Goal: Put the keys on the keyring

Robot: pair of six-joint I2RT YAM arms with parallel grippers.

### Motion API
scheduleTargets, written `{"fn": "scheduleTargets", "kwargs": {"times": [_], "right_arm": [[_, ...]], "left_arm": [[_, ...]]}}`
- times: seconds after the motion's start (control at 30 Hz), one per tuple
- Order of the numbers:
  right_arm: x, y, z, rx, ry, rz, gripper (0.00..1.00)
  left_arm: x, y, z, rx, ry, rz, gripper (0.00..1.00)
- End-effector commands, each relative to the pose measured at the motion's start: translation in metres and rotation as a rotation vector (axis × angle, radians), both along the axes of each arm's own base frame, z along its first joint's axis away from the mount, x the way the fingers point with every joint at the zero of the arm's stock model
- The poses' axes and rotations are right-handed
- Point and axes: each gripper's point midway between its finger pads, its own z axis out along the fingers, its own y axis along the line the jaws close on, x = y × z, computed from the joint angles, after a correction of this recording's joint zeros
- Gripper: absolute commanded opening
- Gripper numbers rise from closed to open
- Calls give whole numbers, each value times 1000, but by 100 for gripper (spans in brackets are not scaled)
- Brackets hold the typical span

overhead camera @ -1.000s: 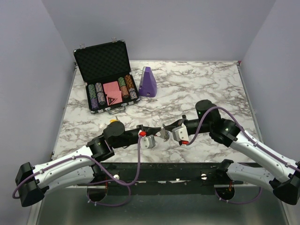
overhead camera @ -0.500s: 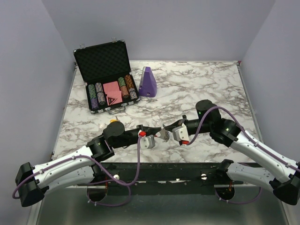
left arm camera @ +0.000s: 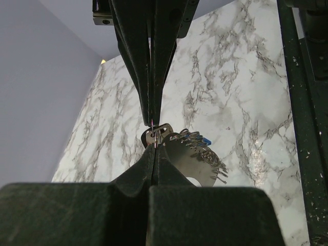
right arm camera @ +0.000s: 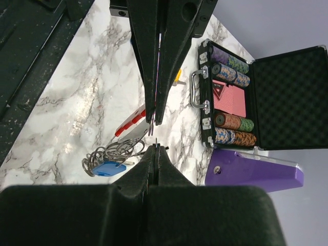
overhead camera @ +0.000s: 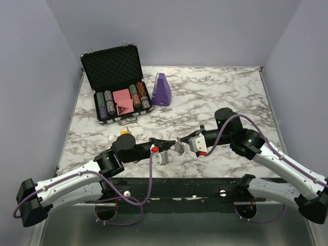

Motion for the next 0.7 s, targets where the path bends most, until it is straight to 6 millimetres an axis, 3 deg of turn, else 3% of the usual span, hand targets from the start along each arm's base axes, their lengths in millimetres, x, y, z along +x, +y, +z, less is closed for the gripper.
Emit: {"fn": "scheduleTargets", "kwargs": {"times": [0.0, 0.67], "right_arm": [[-9, -2, -1, -25, 21, 31, 0], [-4, 2, 4, -17, 46, 6, 0]], "left_arm": [[-5, 0, 10, -26, -48, -24, 0], [-10, -2, 3, 3, -53, -60, 0]]}}
